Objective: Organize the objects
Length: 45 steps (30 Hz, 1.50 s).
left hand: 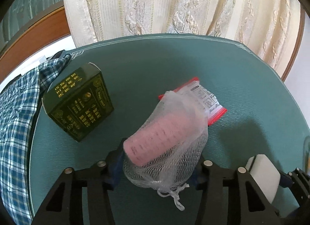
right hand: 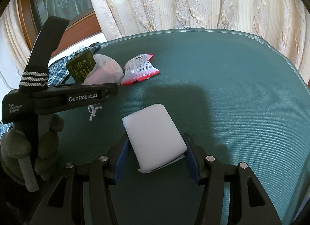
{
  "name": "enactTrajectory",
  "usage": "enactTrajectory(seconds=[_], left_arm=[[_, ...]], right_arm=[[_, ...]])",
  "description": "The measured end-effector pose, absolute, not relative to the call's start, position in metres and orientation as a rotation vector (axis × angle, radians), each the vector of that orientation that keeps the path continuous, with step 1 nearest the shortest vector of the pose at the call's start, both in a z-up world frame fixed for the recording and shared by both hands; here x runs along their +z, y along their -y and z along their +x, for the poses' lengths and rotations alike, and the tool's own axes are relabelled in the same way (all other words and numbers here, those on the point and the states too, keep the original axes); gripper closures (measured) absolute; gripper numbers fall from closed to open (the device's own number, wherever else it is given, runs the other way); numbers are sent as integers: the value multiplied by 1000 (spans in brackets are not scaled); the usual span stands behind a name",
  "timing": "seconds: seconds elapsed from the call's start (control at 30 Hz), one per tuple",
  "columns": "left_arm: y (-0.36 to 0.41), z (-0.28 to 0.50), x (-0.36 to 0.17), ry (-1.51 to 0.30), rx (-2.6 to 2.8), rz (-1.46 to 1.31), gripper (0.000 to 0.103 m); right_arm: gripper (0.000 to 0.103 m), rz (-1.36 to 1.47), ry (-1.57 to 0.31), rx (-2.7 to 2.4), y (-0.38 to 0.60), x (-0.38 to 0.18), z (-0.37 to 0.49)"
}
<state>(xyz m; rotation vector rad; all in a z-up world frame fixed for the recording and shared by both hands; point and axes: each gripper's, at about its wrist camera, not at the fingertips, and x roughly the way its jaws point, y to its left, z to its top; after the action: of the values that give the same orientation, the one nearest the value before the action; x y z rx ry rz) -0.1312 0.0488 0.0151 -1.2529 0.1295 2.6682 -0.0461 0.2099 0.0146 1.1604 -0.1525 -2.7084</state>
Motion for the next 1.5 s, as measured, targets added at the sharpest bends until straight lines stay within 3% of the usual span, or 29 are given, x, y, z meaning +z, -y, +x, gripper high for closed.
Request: enactTrajectory(seconds=[0.9, 1.5], left_arm=[[-39, -81, 18, 13, 2771, -1285, 50], [-66, -49, 12, -80, 2767, -1270, 50]], right_arm=[[49, 1152, 164, -2714, -210, 14, -45], [50, 1189, 379, -2771, -252, 17, 6]])
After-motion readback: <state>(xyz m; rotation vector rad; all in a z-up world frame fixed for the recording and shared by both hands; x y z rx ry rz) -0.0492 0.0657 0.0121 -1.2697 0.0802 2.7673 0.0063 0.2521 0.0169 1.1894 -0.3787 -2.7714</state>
